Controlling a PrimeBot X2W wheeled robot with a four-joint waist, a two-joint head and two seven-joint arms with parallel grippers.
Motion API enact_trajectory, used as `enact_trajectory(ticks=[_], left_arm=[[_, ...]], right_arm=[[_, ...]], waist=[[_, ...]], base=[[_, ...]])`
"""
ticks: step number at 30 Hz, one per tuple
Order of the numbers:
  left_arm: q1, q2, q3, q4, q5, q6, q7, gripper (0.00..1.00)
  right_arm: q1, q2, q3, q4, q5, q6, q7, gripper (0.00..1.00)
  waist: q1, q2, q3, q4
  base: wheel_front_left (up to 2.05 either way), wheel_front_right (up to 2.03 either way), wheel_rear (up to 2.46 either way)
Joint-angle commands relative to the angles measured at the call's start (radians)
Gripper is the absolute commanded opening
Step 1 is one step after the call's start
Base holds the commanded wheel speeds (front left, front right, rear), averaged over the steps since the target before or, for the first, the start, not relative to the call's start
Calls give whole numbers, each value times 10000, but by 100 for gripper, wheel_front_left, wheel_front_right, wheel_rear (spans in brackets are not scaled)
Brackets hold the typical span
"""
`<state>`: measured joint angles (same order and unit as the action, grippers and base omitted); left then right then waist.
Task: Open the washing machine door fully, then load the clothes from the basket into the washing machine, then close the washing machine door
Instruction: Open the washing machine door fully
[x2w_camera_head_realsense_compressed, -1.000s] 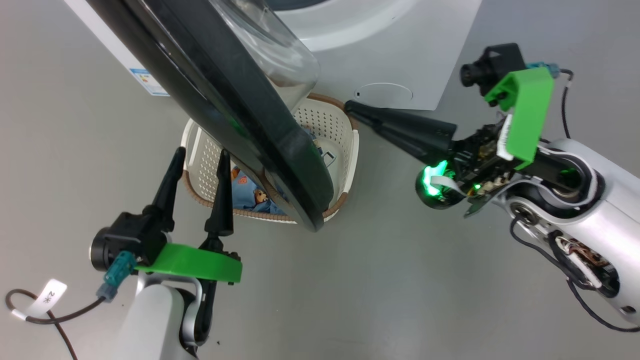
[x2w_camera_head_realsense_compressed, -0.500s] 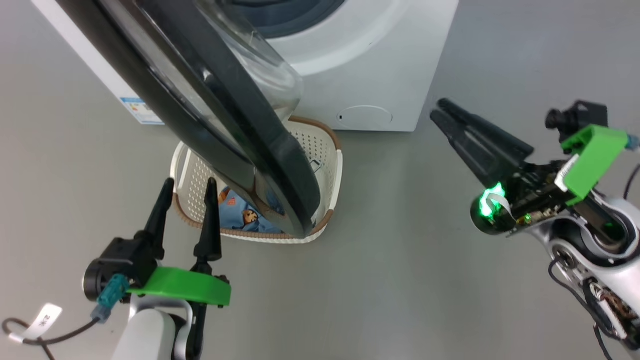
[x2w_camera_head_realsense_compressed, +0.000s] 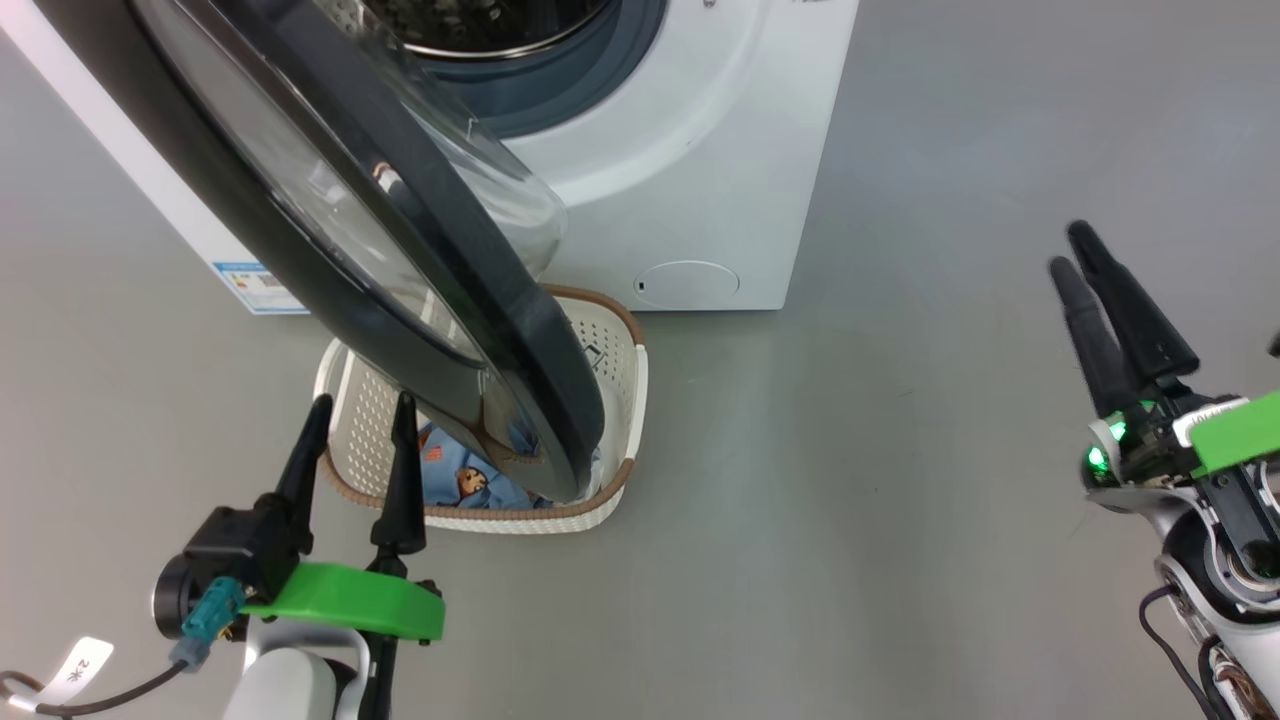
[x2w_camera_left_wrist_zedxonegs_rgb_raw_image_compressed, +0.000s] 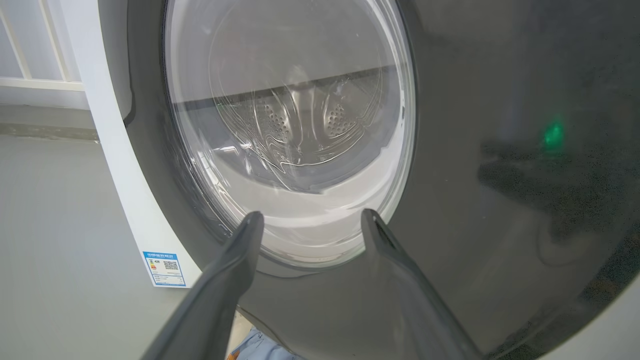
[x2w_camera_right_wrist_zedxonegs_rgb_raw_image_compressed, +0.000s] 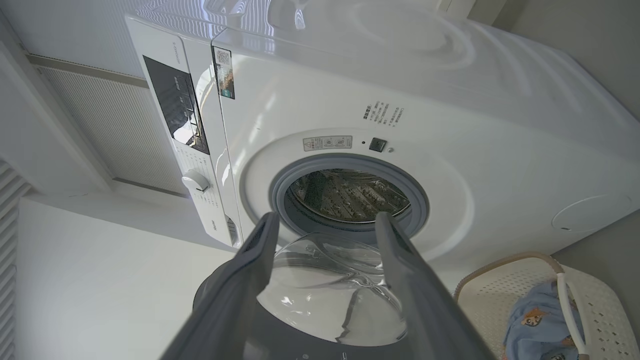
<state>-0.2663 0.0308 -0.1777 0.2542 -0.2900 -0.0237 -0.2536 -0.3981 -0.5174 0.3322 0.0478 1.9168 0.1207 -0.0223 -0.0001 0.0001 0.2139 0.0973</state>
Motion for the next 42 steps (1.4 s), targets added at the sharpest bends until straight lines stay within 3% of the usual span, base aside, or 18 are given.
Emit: enact_trajectory(ticks=[1,7,12,16,17,22,29,42], left_arm=[[51,194,361,-159,130,-94,-82,100],[162,194,421,-122,145,-136,-82,100],[276,194,421,-86,127,-153,-82,100],[366,194,433,-71,124,-160,-82,100],[366,194,433,-71,124,-160,-82,100],[539,194,424,10,147,-184,-82,100],[713,194,326,120,157,-231,-82,100],[892,194,320,206,142,-218,-82,100]], right_arm=[[335,-126,-129,-164,-580,100,-406,100],[802,-370,-344,314,-3084,100,-1998,100],[1077,-289,-928,1025,-5687,100,-2376,100],[1336,446,-2367,1246,-8462,100,-2389,100],[1336,446,-2367,1246,-8462,100,-2389,100],[1993,1511,-3619,1012,-11392,100,-2392,100],[2947,2467,-4403,604,-13633,100,-2393,100],[4048,3533,-4482,673,-16410,100,-2394,100]], waist=[[1,-1,-115,-87],[1,-1,-271,-164],[1,-1,-416,-202],[1,-1,-535,-229],[1,-1,-535,-229],[1,-1,-809,-240],[1,-1,-1070,-202],[1,-1,-1283,-223]], base=[[0,0,0],[0,0,0],[0,0,0],[0,0,0],[0,0,0],[0,0,0],[0,0,0],[0,0,0]])
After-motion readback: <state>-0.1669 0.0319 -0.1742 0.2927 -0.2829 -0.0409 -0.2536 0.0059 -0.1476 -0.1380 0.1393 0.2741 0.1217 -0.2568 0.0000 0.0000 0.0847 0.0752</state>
